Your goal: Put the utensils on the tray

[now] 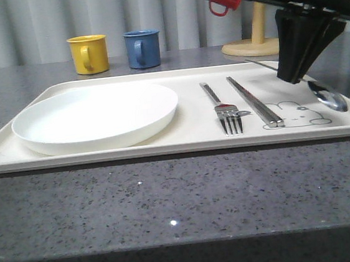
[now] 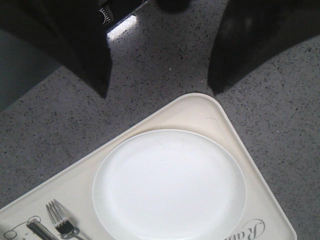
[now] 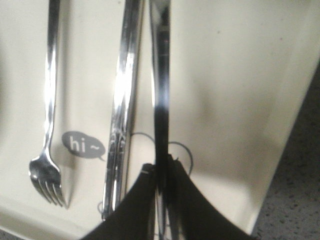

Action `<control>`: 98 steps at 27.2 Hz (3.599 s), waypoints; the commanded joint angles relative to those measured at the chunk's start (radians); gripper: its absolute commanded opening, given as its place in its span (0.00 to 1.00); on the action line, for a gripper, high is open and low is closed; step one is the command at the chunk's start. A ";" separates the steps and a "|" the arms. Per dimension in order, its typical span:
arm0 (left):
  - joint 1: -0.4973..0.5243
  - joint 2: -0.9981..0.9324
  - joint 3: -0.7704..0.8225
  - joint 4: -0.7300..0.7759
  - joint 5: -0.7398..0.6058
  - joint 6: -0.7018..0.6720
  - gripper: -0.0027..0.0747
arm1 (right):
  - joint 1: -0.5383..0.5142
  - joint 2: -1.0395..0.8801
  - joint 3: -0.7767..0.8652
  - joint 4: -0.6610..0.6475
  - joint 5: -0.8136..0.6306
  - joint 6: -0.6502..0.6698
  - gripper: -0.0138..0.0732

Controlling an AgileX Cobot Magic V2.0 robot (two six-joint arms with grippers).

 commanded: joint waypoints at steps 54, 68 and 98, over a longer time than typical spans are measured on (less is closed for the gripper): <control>-0.007 0.001 -0.026 -0.012 -0.057 -0.009 0.58 | 0.137 -0.433 0.102 -0.306 -0.182 -0.071 0.42; -0.007 0.001 -0.026 -0.012 -0.057 -0.009 0.58 | 0.188 -0.807 0.398 -0.319 -0.198 -0.068 0.42; -0.007 0.001 -0.026 0.021 -0.118 -0.008 0.58 | 0.188 -1.292 0.643 -0.298 -0.276 -0.065 0.42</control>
